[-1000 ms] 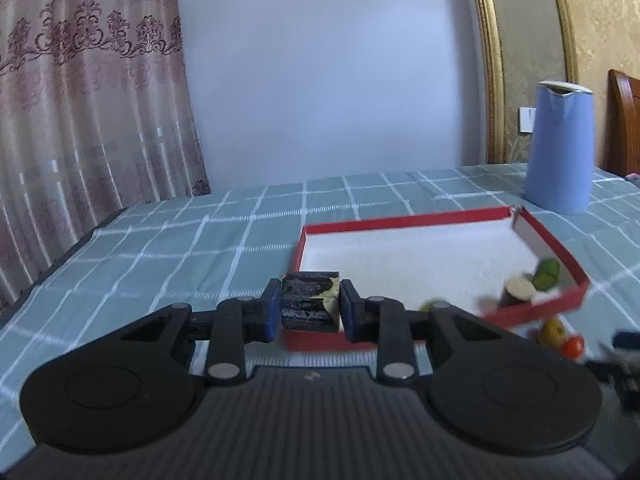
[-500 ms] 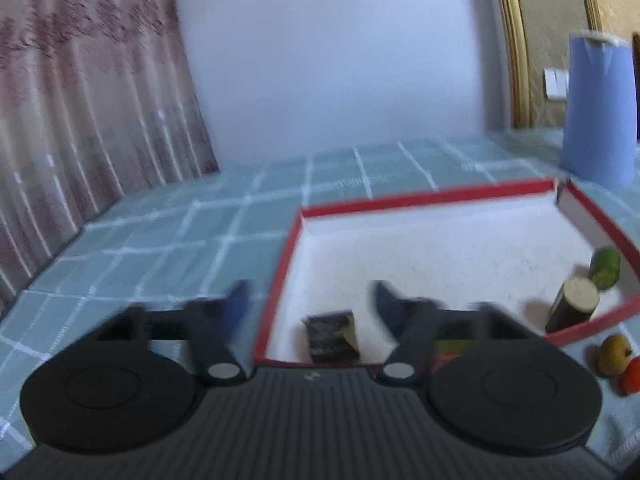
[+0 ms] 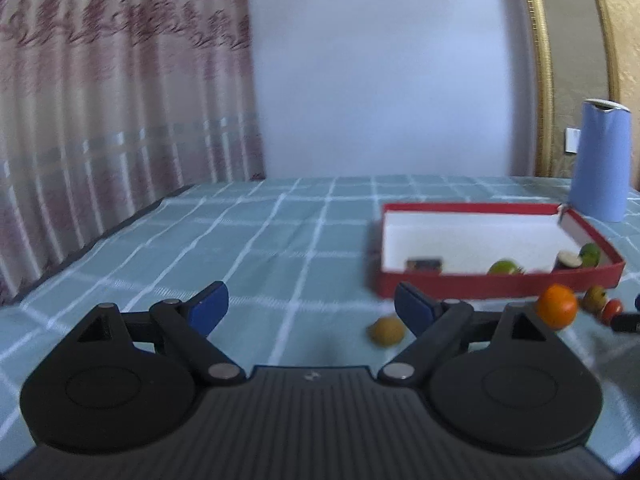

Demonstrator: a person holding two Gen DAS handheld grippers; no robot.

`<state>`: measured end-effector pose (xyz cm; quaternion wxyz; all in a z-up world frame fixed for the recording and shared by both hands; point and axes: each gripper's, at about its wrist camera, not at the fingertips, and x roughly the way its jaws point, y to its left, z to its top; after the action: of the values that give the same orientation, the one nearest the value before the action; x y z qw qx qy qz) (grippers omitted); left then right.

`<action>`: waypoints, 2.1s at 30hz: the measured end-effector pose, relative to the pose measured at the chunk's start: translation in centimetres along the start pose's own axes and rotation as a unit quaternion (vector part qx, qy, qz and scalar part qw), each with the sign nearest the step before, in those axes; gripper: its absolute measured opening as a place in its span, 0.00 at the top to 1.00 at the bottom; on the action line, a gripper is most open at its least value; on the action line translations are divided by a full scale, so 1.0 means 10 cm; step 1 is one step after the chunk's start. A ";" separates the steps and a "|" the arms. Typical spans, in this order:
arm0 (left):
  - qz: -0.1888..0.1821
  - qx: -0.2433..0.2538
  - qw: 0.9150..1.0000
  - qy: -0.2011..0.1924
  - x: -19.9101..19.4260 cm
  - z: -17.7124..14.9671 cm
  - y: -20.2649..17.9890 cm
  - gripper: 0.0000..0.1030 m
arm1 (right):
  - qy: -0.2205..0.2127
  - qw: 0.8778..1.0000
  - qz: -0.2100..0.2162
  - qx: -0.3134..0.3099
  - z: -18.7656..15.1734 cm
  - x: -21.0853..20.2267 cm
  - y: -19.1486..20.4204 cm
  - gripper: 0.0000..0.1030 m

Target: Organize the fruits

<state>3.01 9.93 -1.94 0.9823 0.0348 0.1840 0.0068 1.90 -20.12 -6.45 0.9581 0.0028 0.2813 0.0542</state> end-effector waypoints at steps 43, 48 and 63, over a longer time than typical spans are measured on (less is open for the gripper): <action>0.007 -0.006 0.999 0.030 0.09 -0.24 0.09 0.13 | -0.038 0.997 -0.041 0.057 0.43 0.35 -0.36 0.74; 0.012 0.002 1.000 0.029 0.08 -0.24 0.06 0.13 | -0.040 0.996 -0.043 0.060 0.44 0.39 -0.39 0.73; 0.007 0.017 0.999 0.033 0.22 -0.05 0.00 0.14 | -0.011 0.999 -0.013 0.034 -0.07 -0.09 -0.19 0.73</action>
<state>4.88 9.99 -3.20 0.9748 0.0522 0.2164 0.0120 0.96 -22.09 -6.66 0.9612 0.0322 0.2722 0.0319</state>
